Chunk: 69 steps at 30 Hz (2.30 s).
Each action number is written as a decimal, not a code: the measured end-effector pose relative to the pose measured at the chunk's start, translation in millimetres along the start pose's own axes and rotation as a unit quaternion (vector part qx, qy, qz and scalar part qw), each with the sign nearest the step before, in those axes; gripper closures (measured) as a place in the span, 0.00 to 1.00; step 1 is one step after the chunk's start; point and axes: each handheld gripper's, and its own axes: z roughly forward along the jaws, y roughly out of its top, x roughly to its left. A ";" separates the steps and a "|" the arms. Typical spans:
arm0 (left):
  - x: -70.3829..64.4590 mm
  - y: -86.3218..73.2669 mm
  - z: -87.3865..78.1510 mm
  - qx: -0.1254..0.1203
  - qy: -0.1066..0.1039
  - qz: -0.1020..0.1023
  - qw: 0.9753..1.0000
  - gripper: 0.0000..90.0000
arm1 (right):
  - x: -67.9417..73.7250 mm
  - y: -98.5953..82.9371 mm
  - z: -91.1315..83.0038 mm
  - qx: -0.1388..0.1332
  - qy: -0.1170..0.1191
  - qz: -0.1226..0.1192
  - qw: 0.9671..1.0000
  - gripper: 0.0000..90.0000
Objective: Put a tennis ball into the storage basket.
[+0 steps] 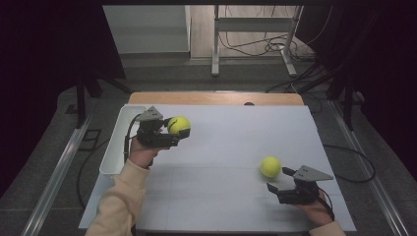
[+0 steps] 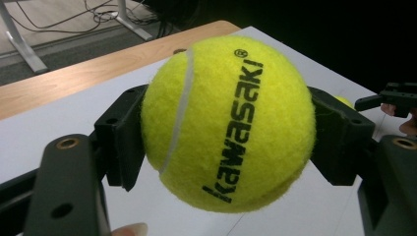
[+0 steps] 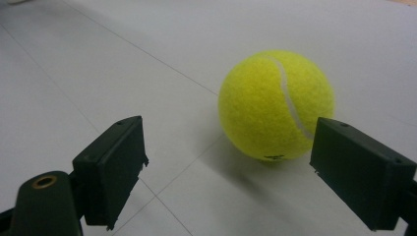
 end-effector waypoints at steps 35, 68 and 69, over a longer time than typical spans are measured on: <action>31.7 -0.4 -42.0 -0.049 0.052 -0.035 0.997 0.29 | 0.1 0.1 -0.4 0.000 -0.001 -0.001 1.000 0.16; 53.9 -6.5 -58.9 -0.064 0.090 -0.056 0.992 0.29 | 0.2 0.2 -0.5 0.002 -0.001 -0.003 1.000 0.16; 56.2 -7.3 -60.0 -0.065 0.093 -0.059 0.992 0.29 | 0.1 0.1 -0.4 0.001 0.000 -0.002 1.000 0.16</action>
